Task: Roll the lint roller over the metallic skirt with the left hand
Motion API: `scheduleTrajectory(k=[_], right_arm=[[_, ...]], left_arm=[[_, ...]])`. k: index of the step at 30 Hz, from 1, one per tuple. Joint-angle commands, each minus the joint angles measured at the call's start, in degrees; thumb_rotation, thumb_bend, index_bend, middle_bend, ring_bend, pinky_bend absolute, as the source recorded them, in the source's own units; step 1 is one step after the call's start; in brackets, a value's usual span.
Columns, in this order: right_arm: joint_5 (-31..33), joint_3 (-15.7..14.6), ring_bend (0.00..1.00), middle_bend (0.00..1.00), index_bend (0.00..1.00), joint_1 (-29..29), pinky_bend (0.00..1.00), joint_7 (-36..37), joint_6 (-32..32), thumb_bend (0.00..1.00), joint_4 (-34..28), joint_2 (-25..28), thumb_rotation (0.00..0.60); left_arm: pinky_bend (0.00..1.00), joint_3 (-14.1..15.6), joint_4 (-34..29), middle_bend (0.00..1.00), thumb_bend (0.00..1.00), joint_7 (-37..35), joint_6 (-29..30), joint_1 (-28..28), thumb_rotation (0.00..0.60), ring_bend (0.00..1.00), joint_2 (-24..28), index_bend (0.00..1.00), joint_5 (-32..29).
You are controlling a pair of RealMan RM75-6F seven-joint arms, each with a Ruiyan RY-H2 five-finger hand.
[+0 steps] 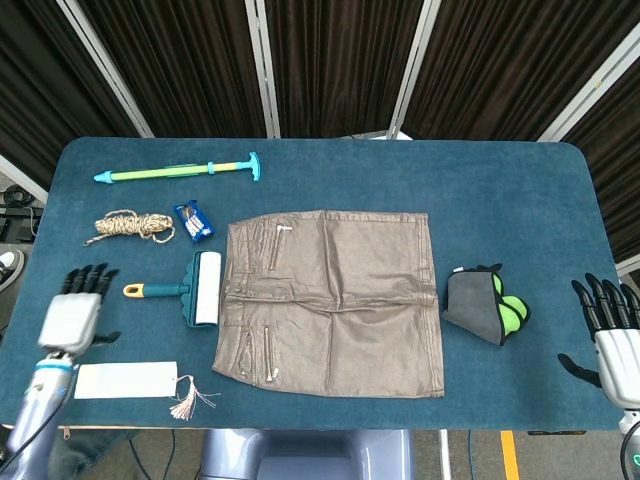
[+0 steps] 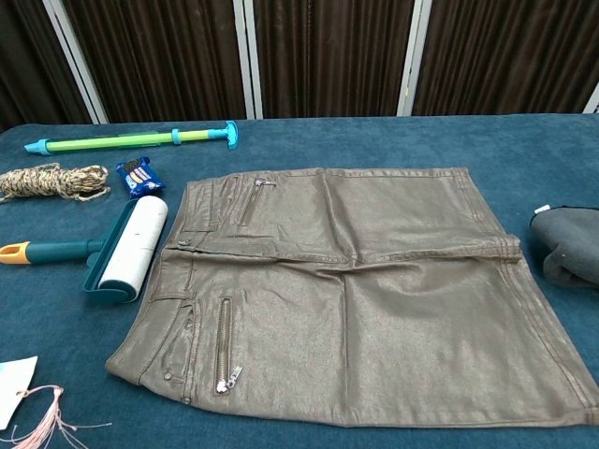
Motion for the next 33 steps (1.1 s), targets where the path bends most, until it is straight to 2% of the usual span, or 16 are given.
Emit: scheduleTrajectory(k=[1, 4, 7, 13, 19, 25, 33], right_arm=[[0.5, 0.2, 0.0, 0.0, 0.0, 0.2, 0.0, 0.1, -0.5, 0.0, 0.3, 0.0, 0.6], [1.0, 0.2, 0.0, 0.0, 0.0, 0.1, 0.0, 0.1, -0.7, 0.0, 0.4, 0.1, 0.6], [1.4, 0.3, 0.0, 0.0, 0.0, 0.1, 0.0, 0.0, -1.0, 0.0, 0.7, -0.1, 0.6], [1.9, 0.4, 0.0, 0.0, 0.0, 0.2, 0.0, -0.1, -1.3, 0.0, 0.9, -0.2, 0.6], [2.4, 0.5, 0.0, 0.0, 0.0, 0.5, 0.0, -0.5, -2.0, 0.0, 0.8, -0.2, 0.6], [3.2, 0.7, 0.0, 0.0, 0.0, 0.8, 0.0, -0.7, -2.8, 0.0, 1.1, -0.4, 0.6], [4.2, 0.9, 0.0, 0.0, 0.0, 1.1, 0.0, -1.1, -3.6, 0.0, 1.5, -0.6, 0.6]], left_arm=[[0.18, -2.8, 7.0, 0.18, 0.19, 4.5, -3.7, -5.1, 0.6, 0.1, -7.0, 0.25, -5.9], [0.2, -2.9, 9.8, 0.18, 0.28, 5.3, -4.9, -6.6, 0.6, 0.11, -9.5, 0.25, -7.4], [0.21, -2.7, 11.8, 0.21, 0.31, 4.6, -6.0, -7.5, 0.6, 0.14, -11.1, 0.27, -7.8], [0.25, -2.3, 16.1, 0.23, 0.32, 2.6, -6.0, -8.6, 0.6, 0.16, -13.9, 0.3, -6.9], [0.28, -2.6, 21.5, 0.24, 0.33, -0.6, -8.5, -10.3, 0.6, 0.18, -17.1, 0.34, -7.2], [0.34, -2.3, 24.2, 0.26, 0.37, -3.4, -9.0, -10.9, 0.6, 0.21, -19.0, 0.37, -5.8], [0.35, -2.4, 25.9, 0.26, 0.37, -7.0, -8.6, -11.7, 0.6, 0.22, -20.6, 0.37, -3.8]])
